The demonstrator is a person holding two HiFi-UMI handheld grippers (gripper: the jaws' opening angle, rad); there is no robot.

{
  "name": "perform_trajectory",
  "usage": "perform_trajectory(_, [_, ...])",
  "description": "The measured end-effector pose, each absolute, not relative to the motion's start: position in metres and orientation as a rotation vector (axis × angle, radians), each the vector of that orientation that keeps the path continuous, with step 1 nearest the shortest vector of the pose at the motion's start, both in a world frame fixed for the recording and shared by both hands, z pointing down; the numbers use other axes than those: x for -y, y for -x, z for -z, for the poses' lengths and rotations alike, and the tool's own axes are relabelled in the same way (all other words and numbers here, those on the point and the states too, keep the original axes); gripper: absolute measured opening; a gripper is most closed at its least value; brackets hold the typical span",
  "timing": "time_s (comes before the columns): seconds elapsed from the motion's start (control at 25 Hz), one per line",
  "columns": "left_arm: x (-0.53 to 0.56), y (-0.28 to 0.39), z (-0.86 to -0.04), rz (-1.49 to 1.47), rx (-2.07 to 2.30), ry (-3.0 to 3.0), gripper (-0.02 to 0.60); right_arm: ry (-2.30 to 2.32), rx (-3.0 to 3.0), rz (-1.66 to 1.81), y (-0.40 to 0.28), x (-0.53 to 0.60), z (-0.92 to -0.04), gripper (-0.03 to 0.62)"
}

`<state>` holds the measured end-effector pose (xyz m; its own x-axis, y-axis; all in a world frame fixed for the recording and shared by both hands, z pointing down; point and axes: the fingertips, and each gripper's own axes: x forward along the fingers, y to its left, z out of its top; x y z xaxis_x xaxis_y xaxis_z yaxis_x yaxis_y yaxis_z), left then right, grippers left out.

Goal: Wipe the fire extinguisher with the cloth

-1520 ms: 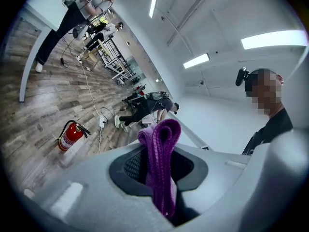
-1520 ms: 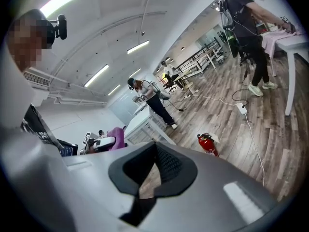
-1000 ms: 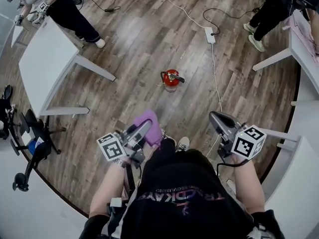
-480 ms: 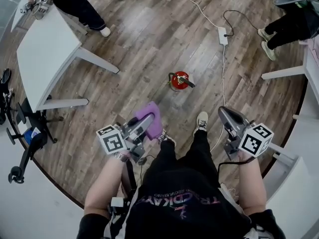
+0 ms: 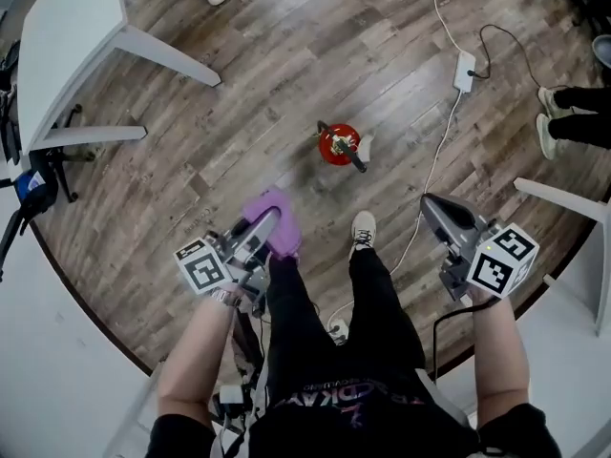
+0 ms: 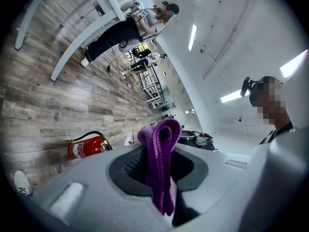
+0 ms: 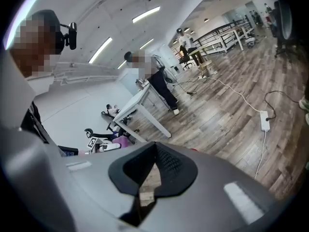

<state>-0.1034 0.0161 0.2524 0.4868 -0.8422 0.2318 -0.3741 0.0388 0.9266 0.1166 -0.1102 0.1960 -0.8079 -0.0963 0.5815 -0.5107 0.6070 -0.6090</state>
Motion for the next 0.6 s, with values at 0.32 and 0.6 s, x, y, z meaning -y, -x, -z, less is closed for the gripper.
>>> perform_trajectory(0.32, [0.058, 0.091, -0.387, 0.616, 1.110, -1.570, 0.071, -0.300, 2.293, -1.013, -0.133, 0.148, -0.319, 0.005])
perform_trajectory(0.6, [0.103, 0.102, -0.483, 0.681, 1.081, -1.623, 0.071, -0.244, 2.340, -0.857, -0.105, 0.152, -0.400, 0.003])
